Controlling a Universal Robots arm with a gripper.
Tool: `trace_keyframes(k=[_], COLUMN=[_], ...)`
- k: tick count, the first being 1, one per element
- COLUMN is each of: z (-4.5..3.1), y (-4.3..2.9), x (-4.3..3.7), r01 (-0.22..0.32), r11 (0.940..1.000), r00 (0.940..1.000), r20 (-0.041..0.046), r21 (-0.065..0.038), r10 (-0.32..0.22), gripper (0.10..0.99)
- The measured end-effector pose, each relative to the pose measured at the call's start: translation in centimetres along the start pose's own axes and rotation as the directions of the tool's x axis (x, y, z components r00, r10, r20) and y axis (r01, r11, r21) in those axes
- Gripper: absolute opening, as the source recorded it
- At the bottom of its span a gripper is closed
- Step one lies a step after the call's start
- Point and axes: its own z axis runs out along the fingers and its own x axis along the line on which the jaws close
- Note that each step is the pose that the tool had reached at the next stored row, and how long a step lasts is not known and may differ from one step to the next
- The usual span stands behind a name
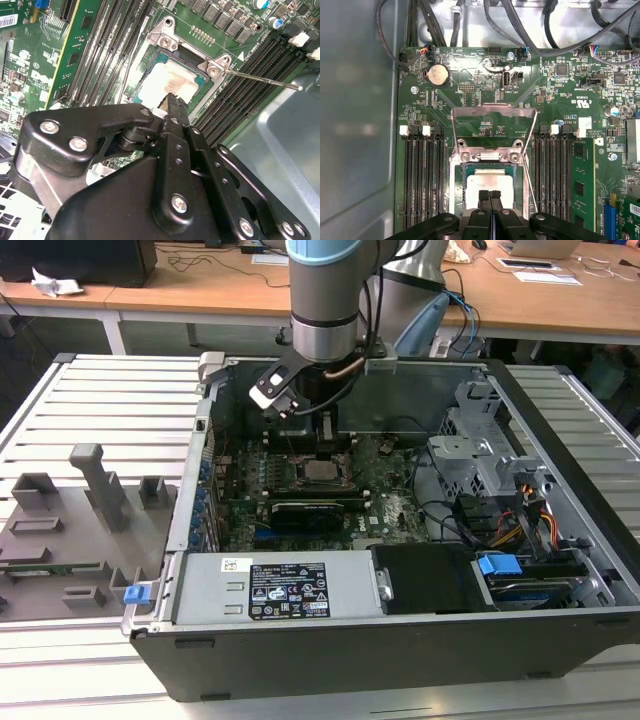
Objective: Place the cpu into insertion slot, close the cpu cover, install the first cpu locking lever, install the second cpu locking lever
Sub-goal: 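Close the cpu cover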
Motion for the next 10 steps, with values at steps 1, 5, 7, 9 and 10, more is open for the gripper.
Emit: trace_keyframes(k=[1, 5, 7, 9, 10], z=[-0.02, -0.14, -0.32, -0.87, -0.96], y=[0.00, 0.01, 0.02, 0.06, 0.06], x=[0.00, 0.00, 0.00, 0.00, 0.00], r01=[0.000, 0.000, 0.000, 0.000, 0.000], r11=[1.0000, 1.0000, 1.0000, 1.0000, 1.0000], r00=[1.0000, 1.0000, 1.0000, 1.0000, 1.0000], r20=[0.0002, 0.0003, 0.0003, 0.0003, 0.0003], r21=[0.000, 0.000, 0.000, 0.000, 0.000], r10=[0.000, 0.000, 0.000, 0.000, 0.000], gripper=[0.106, 0.106, 0.106, 0.106, 0.106])
